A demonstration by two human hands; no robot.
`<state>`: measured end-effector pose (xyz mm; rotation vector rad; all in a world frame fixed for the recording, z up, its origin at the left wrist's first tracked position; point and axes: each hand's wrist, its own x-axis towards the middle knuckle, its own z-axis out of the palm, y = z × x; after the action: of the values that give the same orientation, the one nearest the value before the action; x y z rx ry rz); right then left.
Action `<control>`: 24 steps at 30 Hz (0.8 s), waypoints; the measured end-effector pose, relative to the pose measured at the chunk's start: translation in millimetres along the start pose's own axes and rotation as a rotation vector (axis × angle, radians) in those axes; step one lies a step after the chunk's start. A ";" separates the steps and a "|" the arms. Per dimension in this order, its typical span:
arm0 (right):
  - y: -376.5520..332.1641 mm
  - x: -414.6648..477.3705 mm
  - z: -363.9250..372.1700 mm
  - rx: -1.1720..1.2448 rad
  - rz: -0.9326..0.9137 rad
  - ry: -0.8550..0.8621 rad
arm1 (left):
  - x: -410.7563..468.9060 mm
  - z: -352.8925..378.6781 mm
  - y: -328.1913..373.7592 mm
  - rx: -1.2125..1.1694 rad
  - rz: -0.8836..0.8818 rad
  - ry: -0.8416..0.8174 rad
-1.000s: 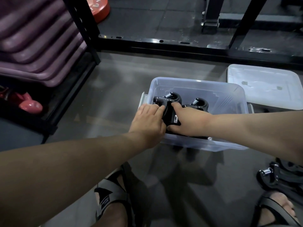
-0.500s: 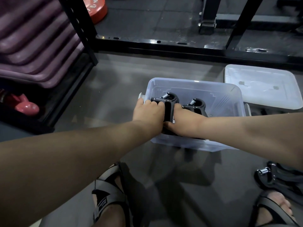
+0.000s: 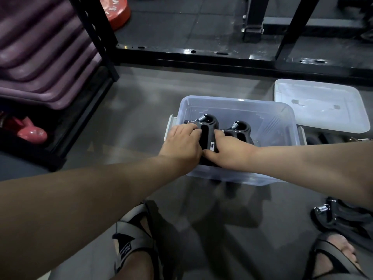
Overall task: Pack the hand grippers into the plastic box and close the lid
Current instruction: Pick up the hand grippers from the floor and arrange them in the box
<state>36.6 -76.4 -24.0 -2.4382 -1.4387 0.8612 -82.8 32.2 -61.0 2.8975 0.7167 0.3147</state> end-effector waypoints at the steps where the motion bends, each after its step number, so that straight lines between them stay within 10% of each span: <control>1: 0.4 0.6 1.1 0.014 0.000 0.004 | 0.5 0.1 1.3 -0.009 -0.021 -0.026; 24: 66.0 -36.6 -2.9 -0.010 0.009 0.111 | -7.4 -6.4 44.2 -0.062 0.029 -0.132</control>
<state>73.9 -141.0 -35.8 -2.4596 -1.3976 0.7099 -71.0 -9.6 -47.9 2.8406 0.6323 0.1435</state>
